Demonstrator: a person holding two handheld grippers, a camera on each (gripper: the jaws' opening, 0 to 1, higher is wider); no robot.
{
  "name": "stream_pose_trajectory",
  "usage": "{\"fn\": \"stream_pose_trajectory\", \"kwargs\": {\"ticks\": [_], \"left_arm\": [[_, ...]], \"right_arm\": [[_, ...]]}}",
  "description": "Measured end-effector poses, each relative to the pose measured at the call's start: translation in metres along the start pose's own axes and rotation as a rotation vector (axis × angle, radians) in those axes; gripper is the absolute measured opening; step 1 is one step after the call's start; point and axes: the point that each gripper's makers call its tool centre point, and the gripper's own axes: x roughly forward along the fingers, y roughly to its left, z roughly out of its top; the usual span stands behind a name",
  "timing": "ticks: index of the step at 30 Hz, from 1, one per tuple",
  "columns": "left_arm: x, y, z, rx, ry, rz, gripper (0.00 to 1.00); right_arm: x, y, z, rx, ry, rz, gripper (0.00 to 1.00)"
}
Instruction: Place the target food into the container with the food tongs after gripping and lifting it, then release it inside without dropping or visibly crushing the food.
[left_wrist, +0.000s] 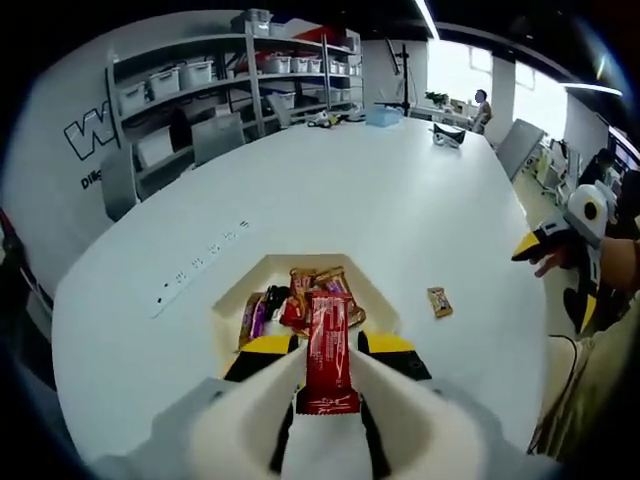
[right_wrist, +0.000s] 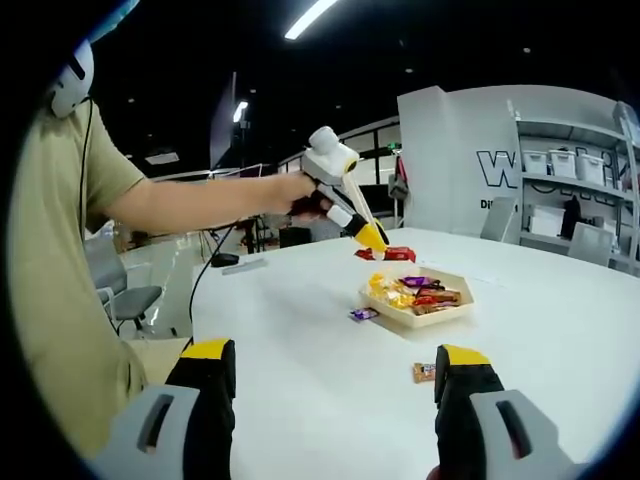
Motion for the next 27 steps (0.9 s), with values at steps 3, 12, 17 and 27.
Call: {"fn": "stream_pose_trajectory", "kwargs": {"ticks": [3, 12, 17, 27], "left_arm": [[0.003, 0.005, 0.006, 0.000, -0.001, 0.006, 0.22], [0.012, 0.018, 0.014, 0.000, 0.011, 0.023, 0.22], [0.015, 0.025, 0.019, -0.009, 0.016, 0.033, 0.22], [0.022, 0.034, 0.024, -0.027, 0.032, 0.039, 0.23]], "right_arm": [[0.000, 0.000, 0.000, 0.001, -0.002, 0.000, 0.81], [-0.001, -0.001, -0.001, 0.002, 0.002, -0.005, 0.81], [-0.002, -0.002, -0.001, 0.003, 0.002, -0.005, 0.81], [-0.003, -0.002, -0.001, 0.004, 0.004, -0.008, 0.81]]}}
